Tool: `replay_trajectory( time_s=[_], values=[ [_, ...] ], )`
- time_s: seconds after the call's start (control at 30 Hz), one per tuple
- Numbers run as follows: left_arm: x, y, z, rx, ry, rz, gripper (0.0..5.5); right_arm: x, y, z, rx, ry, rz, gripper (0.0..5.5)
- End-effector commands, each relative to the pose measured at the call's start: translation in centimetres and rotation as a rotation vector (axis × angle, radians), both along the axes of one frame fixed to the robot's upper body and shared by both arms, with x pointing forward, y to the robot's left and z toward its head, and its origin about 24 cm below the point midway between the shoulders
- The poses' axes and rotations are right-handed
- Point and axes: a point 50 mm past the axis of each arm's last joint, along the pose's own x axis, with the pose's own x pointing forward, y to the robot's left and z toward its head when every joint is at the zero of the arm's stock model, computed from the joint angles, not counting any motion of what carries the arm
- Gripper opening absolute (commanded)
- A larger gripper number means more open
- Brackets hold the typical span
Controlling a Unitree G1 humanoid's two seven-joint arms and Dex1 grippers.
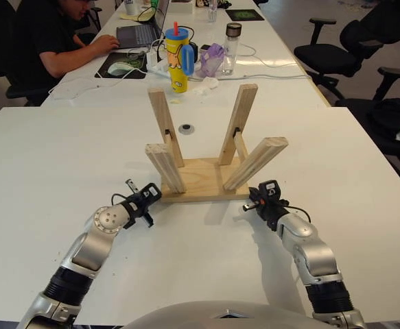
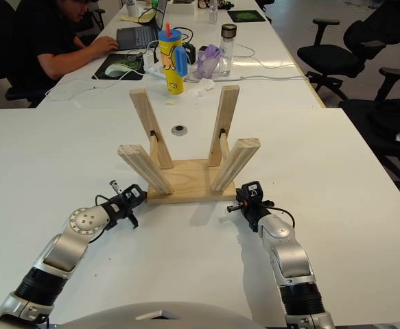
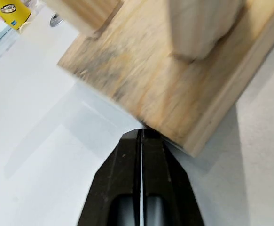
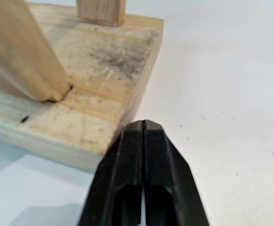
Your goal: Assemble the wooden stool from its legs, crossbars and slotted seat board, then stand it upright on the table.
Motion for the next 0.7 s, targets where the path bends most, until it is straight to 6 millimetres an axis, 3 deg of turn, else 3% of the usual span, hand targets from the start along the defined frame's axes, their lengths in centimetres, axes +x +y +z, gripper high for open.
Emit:
replay_trajectory(
  time_s=[0.03, 0.17, 0.33, 0.43, 0.7],
  values=[
    [-2.3, -3.2, -1.3, -0.285, 0.259, -0.105, 0.02, -1.0, 3.2, 0.6, 0.160, 0.027, 0.205, 0.00],
    [-3.1, -5.6, 3.0, -0.618, 0.339, -0.274, 0.02, -2.0, 5.4, 3.6, 0.348, 0.014, 0.417, 0.00],
    [-2.7, -6.2, 8.2, -0.861, 0.389, -0.392, 0.02, -2.2, 6.4, 7.6, 0.525, 0.033, 0.573, 0.00],
    [-2.4, -5.5, 11.4, -0.999, 0.396, -0.466, 0.02, -2.5, 6.4, 10.1, 0.630, 0.056, 0.682, 0.00],
    [-2.3, -3.4, 15.7, -1.097, 0.355, -0.543, 0.02, -3.6, 5.1, 15.5, 0.812, 0.053, 0.953, 0.00]
  ],
)
